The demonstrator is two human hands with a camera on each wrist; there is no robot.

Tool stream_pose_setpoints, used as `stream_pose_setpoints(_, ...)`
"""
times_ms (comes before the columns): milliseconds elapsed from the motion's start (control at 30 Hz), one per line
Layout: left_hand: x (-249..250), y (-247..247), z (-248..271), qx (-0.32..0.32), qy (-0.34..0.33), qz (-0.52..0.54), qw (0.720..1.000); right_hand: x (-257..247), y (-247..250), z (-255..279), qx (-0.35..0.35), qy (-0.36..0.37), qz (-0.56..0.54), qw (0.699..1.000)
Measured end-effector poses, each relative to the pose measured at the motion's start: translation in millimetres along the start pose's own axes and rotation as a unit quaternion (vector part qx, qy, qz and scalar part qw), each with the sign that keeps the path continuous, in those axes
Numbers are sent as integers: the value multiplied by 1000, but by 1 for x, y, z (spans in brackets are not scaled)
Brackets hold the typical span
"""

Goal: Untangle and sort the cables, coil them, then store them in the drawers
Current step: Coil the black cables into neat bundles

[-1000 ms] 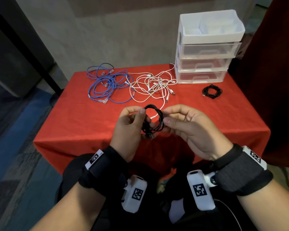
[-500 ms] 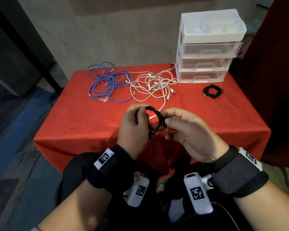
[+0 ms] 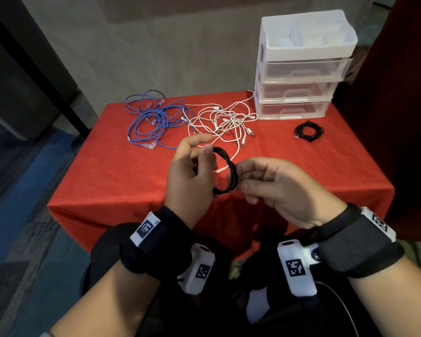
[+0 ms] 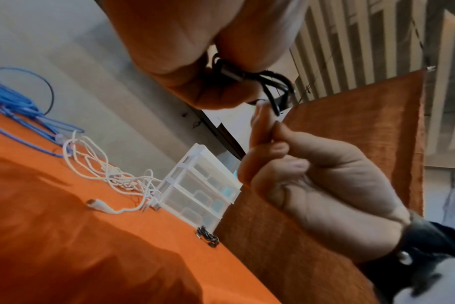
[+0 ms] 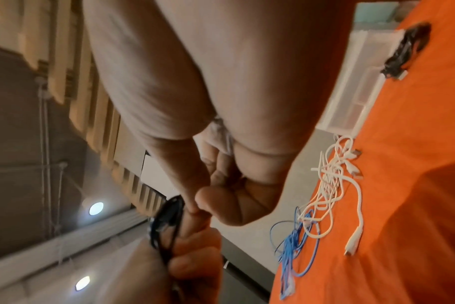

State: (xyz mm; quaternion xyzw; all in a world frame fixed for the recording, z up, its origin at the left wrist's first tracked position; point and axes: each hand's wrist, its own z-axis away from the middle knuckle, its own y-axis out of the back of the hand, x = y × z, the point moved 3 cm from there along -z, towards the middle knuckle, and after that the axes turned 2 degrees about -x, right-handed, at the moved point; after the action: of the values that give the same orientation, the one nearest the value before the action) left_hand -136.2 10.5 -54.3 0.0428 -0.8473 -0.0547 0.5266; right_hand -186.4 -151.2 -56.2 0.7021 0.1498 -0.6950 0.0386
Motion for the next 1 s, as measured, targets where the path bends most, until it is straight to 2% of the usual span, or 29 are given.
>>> stream_pose_setpoints(133,7,-2,0,-15,-19,-30,999,0,1,3,-5,-10,-31,999)
stream_pose_setpoints(233,9,-5,1,-45,-18,-42,998,5,-2,1,18,-34,-17,999)
stream_pose_setpoints(300,10,-6,2,-62,-3,-22,998,7,-4,0,24,-37,-14,999)
stream_pose_setpoints(367,11,-5,3,-90,29,33,995,9,-3,2,-5,-44,-57,997)
stream_pose_setpoints(433,13,-6,5,-140,87,112,980,7,0,5,-25,-41,-105,993)
stream_pose_setpoints(500,14,-5,7,-193,165,181,950,5,3,7,-17,-41,-119,992)
stream_pose_setpoints(600,13,3,7,-248,252,211,912,5,6,8,4,-52,-126,991)
stream_pose_setpoints(700,14,12,8,-284,276,238,887,5,8,9,-1,-62,-136,989)
stream_pose_setpoints(867,16,21,11,-295,308,299,854,2,5,5,4,-57,-109,992)
stream_pose_setpoints(1000,10,22,14,-297,314,276,858,3,7,4,19,-61,-93,994)
